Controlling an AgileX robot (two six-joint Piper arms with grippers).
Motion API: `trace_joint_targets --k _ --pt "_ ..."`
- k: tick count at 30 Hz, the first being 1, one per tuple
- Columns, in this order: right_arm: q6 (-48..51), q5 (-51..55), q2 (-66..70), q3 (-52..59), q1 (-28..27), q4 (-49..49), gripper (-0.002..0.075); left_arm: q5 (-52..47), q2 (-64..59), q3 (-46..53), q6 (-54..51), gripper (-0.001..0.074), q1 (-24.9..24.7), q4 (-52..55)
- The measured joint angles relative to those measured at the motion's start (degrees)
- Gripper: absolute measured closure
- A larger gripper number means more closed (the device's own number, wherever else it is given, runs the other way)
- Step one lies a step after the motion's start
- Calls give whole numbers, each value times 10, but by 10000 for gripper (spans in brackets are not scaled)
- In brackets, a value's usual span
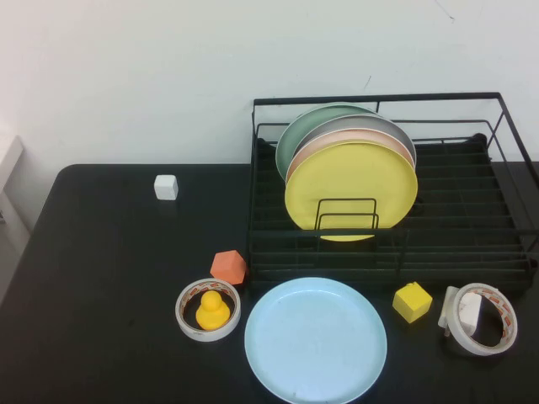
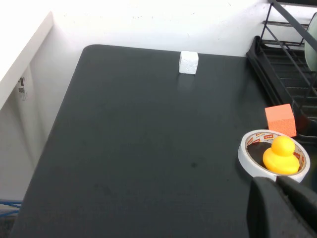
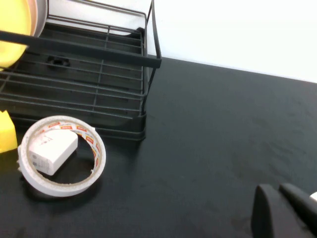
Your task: Place plate on rack
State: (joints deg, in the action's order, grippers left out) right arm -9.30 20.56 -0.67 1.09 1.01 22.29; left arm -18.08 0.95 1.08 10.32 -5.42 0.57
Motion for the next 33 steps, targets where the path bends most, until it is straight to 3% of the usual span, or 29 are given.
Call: trace_joint_targets --k 23,28,33 --pt "0 0 0 0 0 0 717 4 0 0 0 737 0 -11" --pt "-1 -5 0 0 0 -51 717 57 0 1 37 737 0 -154" --pt "-64 -33 0 2 0 -199 717 129 0 1 132 737 0 -458"
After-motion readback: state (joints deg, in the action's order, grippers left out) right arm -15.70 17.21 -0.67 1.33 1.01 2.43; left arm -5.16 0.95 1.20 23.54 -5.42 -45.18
